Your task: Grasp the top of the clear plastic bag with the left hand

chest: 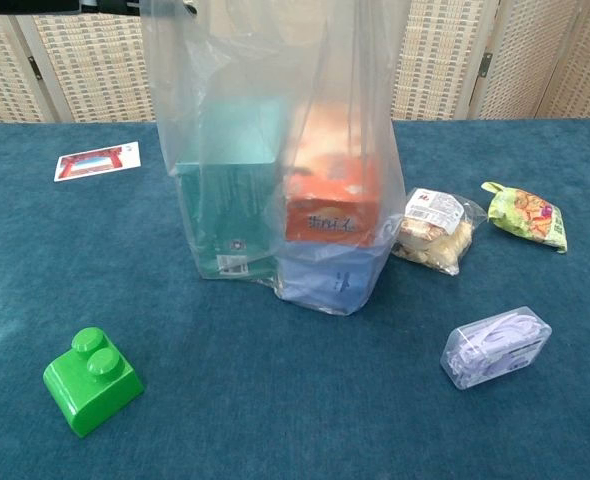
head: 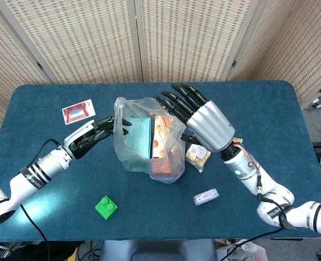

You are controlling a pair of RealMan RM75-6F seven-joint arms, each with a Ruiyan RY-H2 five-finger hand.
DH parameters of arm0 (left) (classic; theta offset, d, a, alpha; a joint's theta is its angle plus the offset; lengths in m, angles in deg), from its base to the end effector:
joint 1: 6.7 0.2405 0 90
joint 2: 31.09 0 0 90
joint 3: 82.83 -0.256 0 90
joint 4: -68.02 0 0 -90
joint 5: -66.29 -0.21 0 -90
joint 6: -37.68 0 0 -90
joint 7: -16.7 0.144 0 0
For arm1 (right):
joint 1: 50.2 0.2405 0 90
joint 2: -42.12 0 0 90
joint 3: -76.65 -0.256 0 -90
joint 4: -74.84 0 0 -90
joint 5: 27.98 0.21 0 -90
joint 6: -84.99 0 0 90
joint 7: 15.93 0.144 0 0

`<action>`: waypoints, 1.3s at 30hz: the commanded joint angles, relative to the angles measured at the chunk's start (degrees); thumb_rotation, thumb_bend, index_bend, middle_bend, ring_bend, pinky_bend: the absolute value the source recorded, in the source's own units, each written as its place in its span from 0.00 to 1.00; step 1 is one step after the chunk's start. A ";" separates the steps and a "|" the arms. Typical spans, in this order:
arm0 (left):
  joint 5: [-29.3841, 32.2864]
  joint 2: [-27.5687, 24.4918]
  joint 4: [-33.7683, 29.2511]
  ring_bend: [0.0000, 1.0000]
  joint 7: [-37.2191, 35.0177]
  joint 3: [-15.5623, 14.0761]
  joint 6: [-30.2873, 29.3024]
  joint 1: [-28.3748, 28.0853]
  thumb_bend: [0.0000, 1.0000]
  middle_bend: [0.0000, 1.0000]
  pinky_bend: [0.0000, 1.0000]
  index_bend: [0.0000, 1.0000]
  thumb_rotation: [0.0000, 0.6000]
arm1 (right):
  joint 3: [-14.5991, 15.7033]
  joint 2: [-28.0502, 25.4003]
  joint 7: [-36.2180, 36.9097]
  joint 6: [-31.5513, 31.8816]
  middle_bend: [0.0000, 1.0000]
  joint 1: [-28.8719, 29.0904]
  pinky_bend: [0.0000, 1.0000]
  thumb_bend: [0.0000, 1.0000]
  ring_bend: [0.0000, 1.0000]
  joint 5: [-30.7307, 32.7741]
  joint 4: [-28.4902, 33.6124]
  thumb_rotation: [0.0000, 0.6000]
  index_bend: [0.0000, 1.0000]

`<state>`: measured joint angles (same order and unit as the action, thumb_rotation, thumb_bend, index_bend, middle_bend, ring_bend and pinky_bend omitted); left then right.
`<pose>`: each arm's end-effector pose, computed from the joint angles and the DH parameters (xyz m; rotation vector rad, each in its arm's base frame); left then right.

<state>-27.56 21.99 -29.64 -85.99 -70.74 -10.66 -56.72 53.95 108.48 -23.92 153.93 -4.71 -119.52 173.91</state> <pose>-0.0833 0.3612 0.1474 1.2902 2.2247 1.5321 -0.0286 -0.3478 0.1547 1.7964 -0.2463 1.5455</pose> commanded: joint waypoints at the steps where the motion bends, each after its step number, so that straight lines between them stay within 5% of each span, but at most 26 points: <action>1: -0.24 0.81 0.83 0.25 -2.46 -0.46 0.32 -1.72 0.19 0.21 0.17 0.26 0.49 | 0.02 2.58 -0.13 0.31 0.12 1.91 0.15 0.04 0.05 -0.89 -2.41 1.00 0.07; 20: 1.81 2.01 1.16 0.31 -10.59 -2.28 2.27 -6.12 0.19 0.28 0.27 0.30 0.43 | 0.18 10.44 0.41 5.53 0.12 7.37 0.14 0.26 0.05 -4.52 -13.67 1.00 0.07; 39: 2.43 4.92 3.11 0.31 -13.52 -1.62 1.95 -9.46 0.19 0.29 0.28 0.31 0.42 | -0.50 10.88 -1.84 6.95 0.12 9.80 0.12 0.27 0.05 -3.56 -14.91 1.00 0.07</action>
<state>-25.17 26.79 -26.54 -99.72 -72.41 -8.64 -66.07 53.55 119.41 -25.63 160.99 4.96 -123.20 158.87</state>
